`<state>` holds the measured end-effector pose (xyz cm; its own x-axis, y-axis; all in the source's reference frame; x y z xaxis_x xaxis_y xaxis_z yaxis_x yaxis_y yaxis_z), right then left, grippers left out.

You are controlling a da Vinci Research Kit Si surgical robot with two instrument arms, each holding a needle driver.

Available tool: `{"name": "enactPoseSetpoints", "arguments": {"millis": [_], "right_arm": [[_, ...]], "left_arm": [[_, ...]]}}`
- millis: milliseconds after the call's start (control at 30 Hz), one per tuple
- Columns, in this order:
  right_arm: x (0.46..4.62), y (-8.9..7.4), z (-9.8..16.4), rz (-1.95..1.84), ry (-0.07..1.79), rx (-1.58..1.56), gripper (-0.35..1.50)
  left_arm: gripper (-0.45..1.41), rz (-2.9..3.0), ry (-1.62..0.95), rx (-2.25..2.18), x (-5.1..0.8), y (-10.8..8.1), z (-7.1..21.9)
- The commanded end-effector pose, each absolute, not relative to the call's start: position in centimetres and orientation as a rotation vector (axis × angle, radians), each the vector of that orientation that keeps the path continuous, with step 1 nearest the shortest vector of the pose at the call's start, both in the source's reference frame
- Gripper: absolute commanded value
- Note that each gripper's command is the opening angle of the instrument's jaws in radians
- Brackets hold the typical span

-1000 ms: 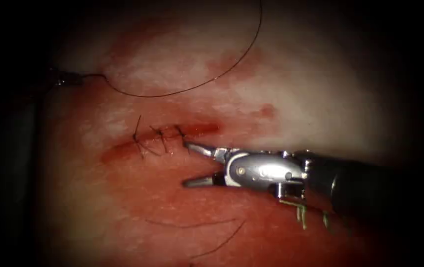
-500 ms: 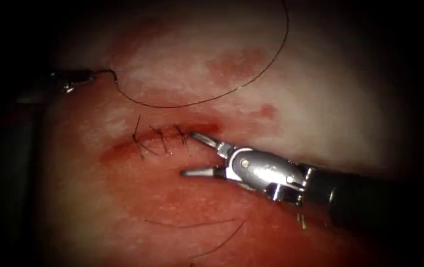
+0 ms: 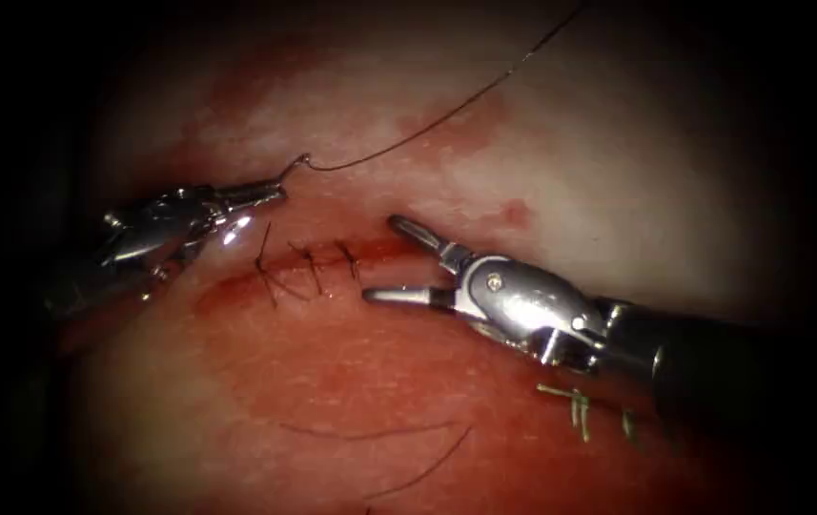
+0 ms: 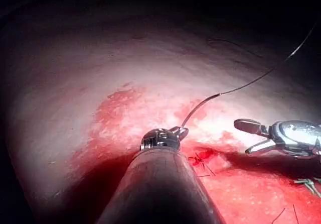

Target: Wound Closure

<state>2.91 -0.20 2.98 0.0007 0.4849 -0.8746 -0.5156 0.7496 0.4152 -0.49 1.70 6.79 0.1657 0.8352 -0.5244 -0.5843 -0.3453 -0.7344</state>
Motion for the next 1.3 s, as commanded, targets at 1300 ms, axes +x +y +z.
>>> {"name": "enactPoseSetpoints", "arguments": {"millis": [1300], "right_arm": [[3.27, 0.02, 2.81, 1.088, 1.301, -0.028, 0.31]], "left_arm": [[-0.45, 1.39, -0.302, -1.311, -1.11, 1.37, 6.58]]}}
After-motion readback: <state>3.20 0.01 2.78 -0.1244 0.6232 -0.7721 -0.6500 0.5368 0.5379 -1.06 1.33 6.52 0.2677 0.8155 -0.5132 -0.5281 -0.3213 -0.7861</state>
